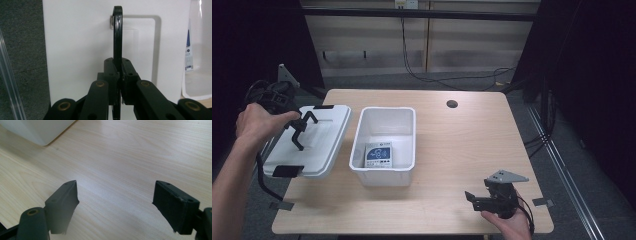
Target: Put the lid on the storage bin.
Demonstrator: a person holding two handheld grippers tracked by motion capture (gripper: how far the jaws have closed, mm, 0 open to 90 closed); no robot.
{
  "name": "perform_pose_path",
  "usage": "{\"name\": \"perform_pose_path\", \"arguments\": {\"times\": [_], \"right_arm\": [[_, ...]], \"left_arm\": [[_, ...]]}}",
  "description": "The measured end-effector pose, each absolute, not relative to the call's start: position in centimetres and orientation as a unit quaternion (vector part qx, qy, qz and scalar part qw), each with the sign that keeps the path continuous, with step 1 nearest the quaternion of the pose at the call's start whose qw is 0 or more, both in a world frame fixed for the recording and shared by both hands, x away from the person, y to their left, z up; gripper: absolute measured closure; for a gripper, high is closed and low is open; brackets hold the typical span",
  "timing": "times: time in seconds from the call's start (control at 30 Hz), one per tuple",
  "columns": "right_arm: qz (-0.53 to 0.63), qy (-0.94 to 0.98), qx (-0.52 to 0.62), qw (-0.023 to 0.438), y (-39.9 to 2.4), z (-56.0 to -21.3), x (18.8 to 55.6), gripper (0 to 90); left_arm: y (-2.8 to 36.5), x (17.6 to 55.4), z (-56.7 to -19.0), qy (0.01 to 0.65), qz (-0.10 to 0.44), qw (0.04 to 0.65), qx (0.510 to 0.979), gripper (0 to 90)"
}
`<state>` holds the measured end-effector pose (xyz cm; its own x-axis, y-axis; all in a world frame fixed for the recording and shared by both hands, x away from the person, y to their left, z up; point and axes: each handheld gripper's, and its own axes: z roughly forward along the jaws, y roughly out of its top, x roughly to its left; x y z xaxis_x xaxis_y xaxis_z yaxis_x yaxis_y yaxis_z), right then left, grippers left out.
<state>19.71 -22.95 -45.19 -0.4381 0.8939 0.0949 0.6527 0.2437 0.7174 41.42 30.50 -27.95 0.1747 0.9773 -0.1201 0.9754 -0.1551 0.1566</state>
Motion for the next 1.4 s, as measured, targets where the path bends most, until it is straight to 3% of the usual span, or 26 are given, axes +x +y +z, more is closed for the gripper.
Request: {"name": "perform_pose_path", "arguments": {"times": [0.43,1.4], "right_arm": [[0.355,0.770,0.501,0.170,-22.9,-45.2,19.7,19.4],[0.356,0.771,0.501,0.168,-23.0,-45.2,19.7,19.3]], "left_arm": [[28.5,41.4,-25.9,0.624,0.004,0.111,0.774,85.1],[21.2,42.3,-25.4,0.587,-0.024,0.131,0.799,85.1]]}}
